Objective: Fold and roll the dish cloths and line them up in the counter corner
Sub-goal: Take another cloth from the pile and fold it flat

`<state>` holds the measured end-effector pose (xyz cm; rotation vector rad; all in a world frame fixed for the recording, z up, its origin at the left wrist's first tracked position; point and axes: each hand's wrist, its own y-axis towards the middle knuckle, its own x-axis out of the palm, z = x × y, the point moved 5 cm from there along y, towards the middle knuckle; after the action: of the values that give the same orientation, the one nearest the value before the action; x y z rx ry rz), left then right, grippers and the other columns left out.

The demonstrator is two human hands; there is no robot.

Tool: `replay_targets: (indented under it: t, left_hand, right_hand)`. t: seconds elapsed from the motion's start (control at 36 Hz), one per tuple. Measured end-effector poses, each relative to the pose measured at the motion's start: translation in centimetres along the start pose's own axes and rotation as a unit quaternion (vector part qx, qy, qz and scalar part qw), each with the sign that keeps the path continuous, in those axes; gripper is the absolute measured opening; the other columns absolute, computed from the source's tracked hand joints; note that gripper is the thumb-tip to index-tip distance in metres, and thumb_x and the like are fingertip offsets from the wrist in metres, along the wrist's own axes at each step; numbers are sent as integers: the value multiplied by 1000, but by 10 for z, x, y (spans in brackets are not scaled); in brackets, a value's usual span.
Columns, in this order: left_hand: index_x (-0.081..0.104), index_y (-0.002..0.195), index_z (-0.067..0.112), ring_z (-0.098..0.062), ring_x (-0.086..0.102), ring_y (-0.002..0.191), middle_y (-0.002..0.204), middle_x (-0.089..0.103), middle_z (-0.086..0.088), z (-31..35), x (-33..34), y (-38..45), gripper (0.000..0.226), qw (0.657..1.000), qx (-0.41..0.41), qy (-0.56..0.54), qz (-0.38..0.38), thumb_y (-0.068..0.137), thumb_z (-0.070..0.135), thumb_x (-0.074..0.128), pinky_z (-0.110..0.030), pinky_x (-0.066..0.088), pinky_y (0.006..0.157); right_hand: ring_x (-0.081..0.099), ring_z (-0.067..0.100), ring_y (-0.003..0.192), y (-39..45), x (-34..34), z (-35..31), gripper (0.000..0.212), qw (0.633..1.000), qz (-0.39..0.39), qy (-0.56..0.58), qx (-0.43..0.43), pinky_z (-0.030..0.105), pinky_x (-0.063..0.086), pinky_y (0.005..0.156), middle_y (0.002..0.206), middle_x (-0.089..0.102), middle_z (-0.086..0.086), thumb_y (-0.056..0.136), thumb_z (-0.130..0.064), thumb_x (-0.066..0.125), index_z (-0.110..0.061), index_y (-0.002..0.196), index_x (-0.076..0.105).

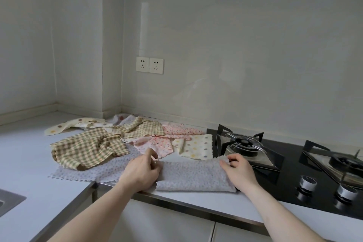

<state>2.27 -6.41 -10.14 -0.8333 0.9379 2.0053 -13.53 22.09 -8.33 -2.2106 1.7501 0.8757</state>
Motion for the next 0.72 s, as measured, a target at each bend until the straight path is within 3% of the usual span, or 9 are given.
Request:
replay_targets:
  t: [0.11,0.28,0.47,0.61,0.72]
  left_hand:
    - [40,111,33,-13,63,87,84,69,14,3,-3,-1,22,1000,-7,-7,14,94,40,54,-34,46,71]
    - [42,116,33,-13,63,84,79,68,11,1,-5,-1,29,999,-23,-38,14,93,49,51,-36,49,73]
    - [42,113,33,-16,61,84,82,66,9,1,-7,-5,35,999,-21,-29,-4,80,40,51,-38,50,77]
    - [43,111,33,-14,62,81,79,66,9,1,-7,-5,35,999,-19,-31,-7,78,39,50,-37,51,76]
    - [43,111,34,-15,62,80,76,67,7,1,-7,-6,34,999,-22,-34,-12,78,38,49,-37,50,73]
  right_hand:
    - [65,14,101,0,-4,-2,24,999,-4,36,29,39,54,92,103,65,-8,88,-33,76,-33,104,59]
    - [66,14,96,4,-8,-12,33,998,-19,30,42,28,49,76,112,68,2,90,-32,74,-23,117,59]
    - [54,22,122,6,-9,-17,58,994,-54,-47,84,36,45,102,137,56,3,86,-24,75,-16,138,50]
    - [59,21,110,6,-11,-22,51,992,-60,-37,106,33,53,84,123,60,2,84,-12,72,-17,133,57]
    - [60,21,108,6,-11,-40,44,995,-45,-2,88,28,50,70,123,63,3,85,-18,72,-18,128,61]
